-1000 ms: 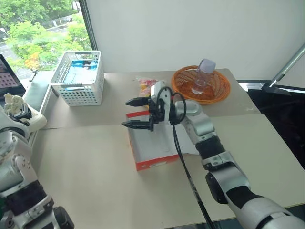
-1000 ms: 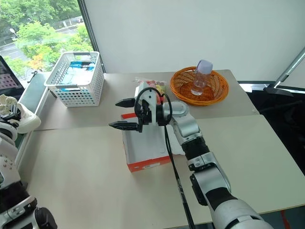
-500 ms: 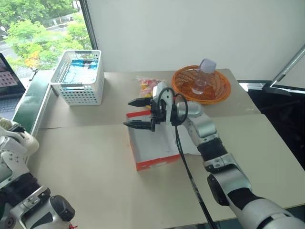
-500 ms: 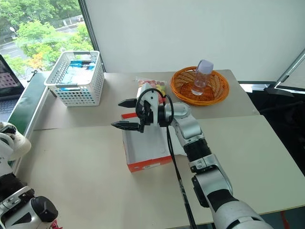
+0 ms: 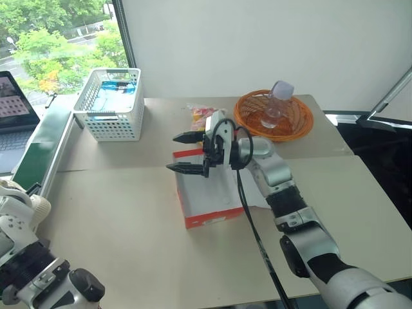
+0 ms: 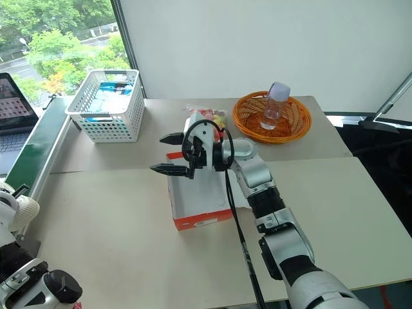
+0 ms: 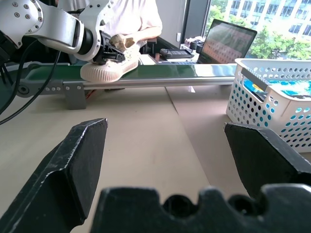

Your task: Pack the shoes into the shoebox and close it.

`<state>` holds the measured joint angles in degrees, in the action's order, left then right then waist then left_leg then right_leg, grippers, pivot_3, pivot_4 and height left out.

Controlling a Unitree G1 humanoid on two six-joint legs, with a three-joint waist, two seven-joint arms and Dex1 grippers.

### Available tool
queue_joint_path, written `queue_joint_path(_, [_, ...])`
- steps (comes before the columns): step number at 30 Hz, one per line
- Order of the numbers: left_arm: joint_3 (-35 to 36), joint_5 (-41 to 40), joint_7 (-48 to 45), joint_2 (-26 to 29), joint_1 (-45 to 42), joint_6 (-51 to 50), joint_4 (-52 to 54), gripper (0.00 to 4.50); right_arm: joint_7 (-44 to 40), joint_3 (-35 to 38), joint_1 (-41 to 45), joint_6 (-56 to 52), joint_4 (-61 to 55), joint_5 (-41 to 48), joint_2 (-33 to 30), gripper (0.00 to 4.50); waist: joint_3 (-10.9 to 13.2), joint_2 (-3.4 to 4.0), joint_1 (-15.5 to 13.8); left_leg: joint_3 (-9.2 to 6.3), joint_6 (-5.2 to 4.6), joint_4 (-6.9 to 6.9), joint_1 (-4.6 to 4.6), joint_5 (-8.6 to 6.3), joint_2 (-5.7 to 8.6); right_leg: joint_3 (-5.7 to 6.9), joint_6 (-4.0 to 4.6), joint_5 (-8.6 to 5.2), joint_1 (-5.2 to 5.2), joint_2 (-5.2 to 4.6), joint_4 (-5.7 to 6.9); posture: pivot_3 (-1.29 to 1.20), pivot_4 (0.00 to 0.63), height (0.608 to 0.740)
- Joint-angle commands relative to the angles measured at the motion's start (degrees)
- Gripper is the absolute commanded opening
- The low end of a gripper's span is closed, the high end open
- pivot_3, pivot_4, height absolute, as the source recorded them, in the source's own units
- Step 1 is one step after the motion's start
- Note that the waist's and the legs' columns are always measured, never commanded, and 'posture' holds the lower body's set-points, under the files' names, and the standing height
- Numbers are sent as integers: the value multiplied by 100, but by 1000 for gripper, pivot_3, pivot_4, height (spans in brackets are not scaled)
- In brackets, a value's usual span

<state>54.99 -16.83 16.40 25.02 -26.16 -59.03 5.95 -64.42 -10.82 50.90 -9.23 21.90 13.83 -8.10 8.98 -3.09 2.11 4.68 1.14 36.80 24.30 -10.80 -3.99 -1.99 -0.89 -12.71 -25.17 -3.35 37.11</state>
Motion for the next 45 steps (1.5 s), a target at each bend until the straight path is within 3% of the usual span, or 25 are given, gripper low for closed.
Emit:
queue_joint_path(1, [-202,-36,-53,162,-132,216,489,58,26,48,122,103,-189,51,-22,4500,1,-6,0,1,0,0,1,0,0,-1,-1,1,0,0,-1,0,150,740])
queue_joint_path(6, [-1451,-293,-980,377,-259,586,1220,58,259,410,257,-575,-234,491,53,4500,7,-41,-39,-10,0,0,15,0,0,8,-2,1,-4,0,-5,0,150,740])
queue_joint_path(11, [-3262,-567,-2280,747,-89,671,2188,58,954,1084,699,-2027,8,1111,-13,4500,9,-40,-70,-7,2,0,28,-1,3,7,-3,4,-13,-6,-10,0,150,740])
queue_joint_path(15, [-4270,-390,-2809,1071,17,811,2550,58,1279,1382,775,-2837,-31,1452,-67,4500,10,-39,-11,-4,-14,-7,26,5,-1,2,4,-1,-18,-1,-13,0,150,740])
queue_joint_path(18, [-4800,-346,-2925,953,-134,885,2585,58,1749,1748,830,-3335,-34,1750,46,4500,17,-28,42,-1,-50,-12,34,26,-4,-7,5,-2,-32,5,-11,0,150,740])
queue_joint_path(29, [-5390,-160,-2859,264,-912,1024,2407,58,2259,1847,749,-3615,-212,1856,-13,4500,18,-27,5,-4,-54,-10,51,27,2,-15,-8,-5,-41,9,-13,0,150,740])
queue_joint_path(35, [-5673,-52,-2542,-356,-521,819,2748,58,2450,2083,952,-3540,-50,1986,85,4500,18,-27,28,-6,-57,-7,57,26,2,-19,-11,-4,-45,10,-14,0,150,740])
queue_joint_path(45, [-5698,116,-2359,-606,-639,845,2723,58,2704,2596,1201,-4221,369,2630,282,4500,18,-26,9,-7,-59,-5,67,26,2,-18,-12,-4,-51,11,-14,0,150,740])
